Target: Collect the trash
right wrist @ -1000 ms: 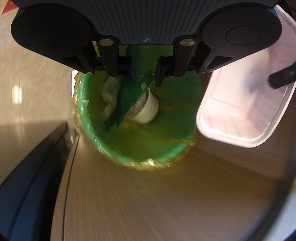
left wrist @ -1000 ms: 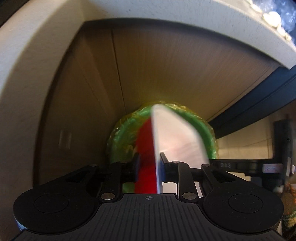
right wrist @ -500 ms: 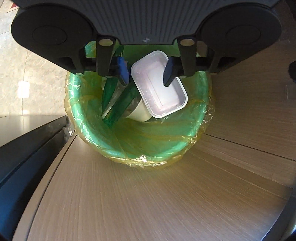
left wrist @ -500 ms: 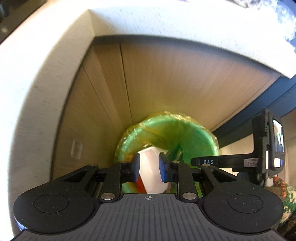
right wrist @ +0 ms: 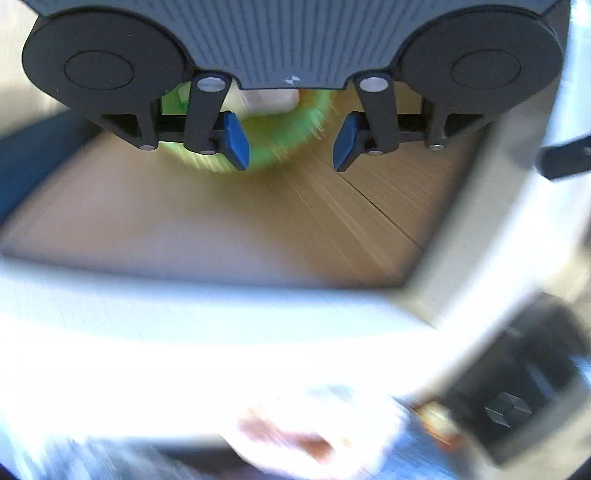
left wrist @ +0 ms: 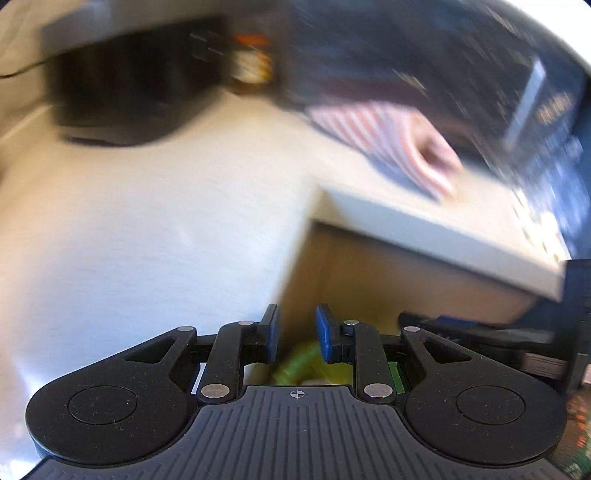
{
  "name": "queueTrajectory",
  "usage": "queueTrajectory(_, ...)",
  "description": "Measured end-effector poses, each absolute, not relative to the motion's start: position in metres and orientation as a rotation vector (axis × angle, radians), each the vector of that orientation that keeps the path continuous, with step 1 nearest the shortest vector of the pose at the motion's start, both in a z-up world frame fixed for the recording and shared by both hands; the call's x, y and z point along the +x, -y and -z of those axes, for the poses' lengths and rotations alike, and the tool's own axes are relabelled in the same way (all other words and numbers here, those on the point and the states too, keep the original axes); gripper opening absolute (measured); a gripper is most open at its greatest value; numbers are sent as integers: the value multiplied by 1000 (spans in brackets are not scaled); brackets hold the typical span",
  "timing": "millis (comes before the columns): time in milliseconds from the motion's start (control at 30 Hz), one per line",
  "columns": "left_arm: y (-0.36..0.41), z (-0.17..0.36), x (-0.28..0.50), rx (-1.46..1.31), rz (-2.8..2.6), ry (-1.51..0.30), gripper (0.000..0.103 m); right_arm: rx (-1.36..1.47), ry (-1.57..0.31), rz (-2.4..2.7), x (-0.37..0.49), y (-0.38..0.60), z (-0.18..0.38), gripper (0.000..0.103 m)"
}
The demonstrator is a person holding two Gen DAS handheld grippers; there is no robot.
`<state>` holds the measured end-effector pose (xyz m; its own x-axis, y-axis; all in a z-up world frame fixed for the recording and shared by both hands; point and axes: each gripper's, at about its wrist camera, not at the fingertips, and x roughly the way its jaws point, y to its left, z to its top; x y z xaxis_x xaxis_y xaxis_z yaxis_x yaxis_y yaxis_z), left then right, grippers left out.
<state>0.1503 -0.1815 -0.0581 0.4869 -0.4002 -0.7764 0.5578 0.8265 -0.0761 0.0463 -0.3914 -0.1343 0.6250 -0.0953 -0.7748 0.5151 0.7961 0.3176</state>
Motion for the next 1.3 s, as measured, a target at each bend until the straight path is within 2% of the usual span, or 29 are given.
queueTrajectory(267, 83, 17, 132, 66, 385, -793, 25, 297, -612, 88, 66, 297, 40, 68)
queueTrajectory(300, 68, 13, 127, 52, 374, -781, 25, 289, -600, 50, 63, 283, 36, 73)
queueTrajectory(367, 36, 6, 111, 35, 355, -747, 25, 295, -584, -16, 58, 251, 29, 74)
queueTrajectory(500, -33, 7, 75, -2, 287, -686, 25, 295, -558, -109, 37, 187, 14, 87)
queueTrajectory(633, -86, 18, 43, -8, 196, -642, 25, 234, -595, -135, 22, 130, 15, 87)
queueTrajectory(767, -113, 29, 23, -47, 180, -625, 18, 204, -648, -154, 10, 99, 22, 87)
queueTrajectory(1300, -121, 31, 8, -57, 202, -619, 17, 98, -637, -137, -12, 63, 25, 87)
